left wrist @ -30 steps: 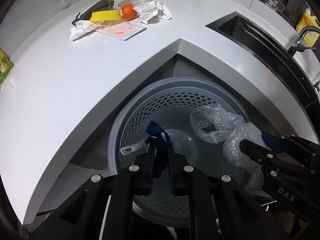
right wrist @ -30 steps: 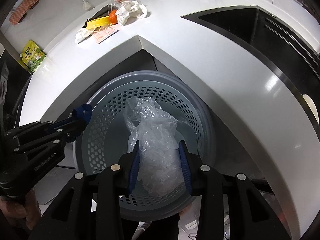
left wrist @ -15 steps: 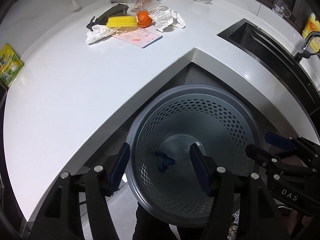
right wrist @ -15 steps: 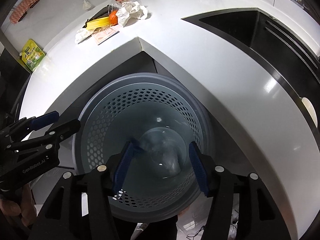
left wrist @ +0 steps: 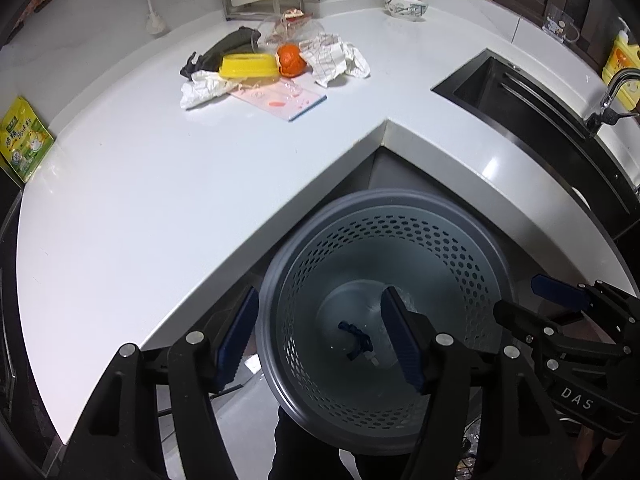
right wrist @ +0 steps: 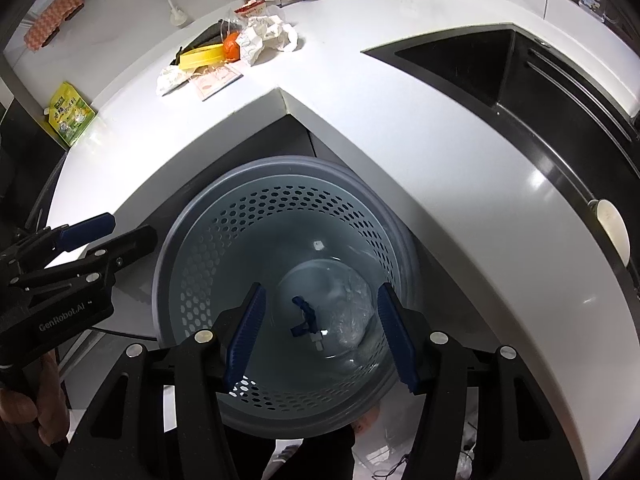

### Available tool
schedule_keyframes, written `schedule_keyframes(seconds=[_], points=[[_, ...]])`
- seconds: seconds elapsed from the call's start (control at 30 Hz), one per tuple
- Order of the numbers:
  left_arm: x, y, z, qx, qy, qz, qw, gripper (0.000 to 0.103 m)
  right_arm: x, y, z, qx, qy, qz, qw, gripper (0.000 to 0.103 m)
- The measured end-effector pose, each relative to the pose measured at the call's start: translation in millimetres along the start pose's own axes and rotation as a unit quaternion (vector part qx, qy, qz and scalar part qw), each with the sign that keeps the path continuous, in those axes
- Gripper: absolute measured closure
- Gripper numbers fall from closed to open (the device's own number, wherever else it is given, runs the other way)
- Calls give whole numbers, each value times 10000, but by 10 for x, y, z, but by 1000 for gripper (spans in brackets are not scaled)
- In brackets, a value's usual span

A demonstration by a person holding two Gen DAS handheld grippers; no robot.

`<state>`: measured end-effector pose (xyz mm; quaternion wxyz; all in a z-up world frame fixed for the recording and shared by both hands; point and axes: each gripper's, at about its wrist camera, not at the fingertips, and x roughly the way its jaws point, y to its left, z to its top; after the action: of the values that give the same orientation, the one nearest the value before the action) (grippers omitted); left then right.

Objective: Collect trash
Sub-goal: 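Move both tools back from the bin to the trash pile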

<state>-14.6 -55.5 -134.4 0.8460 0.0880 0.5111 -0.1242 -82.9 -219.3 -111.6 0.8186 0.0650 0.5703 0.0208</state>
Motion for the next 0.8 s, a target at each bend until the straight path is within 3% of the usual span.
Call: schedule_keyframes(seconds=[0.8], points=[[-266, 257, 393, -116, -437, 46, 9990, 31, -316, 153, 389, -78, -466, -25, 9989, 45]])
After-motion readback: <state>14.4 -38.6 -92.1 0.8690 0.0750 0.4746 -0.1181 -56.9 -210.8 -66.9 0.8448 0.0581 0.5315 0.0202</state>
